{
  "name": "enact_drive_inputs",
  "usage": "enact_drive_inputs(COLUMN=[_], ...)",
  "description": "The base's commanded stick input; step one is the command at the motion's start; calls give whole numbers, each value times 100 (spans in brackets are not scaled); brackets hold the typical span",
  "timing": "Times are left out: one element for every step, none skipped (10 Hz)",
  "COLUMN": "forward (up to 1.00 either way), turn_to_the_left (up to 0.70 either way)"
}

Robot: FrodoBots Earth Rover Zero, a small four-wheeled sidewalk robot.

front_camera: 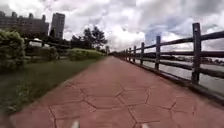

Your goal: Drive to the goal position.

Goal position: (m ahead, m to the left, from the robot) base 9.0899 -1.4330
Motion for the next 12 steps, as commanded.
enact_drive_inputs(forward=[70, 70, 70, 70, 70, 70, 70, 70, 70, 70, 70, 70], turn_to_the_left=[0, 0, 0, 0, 0, 0, 0, 0, 0, 0, 0, 0])
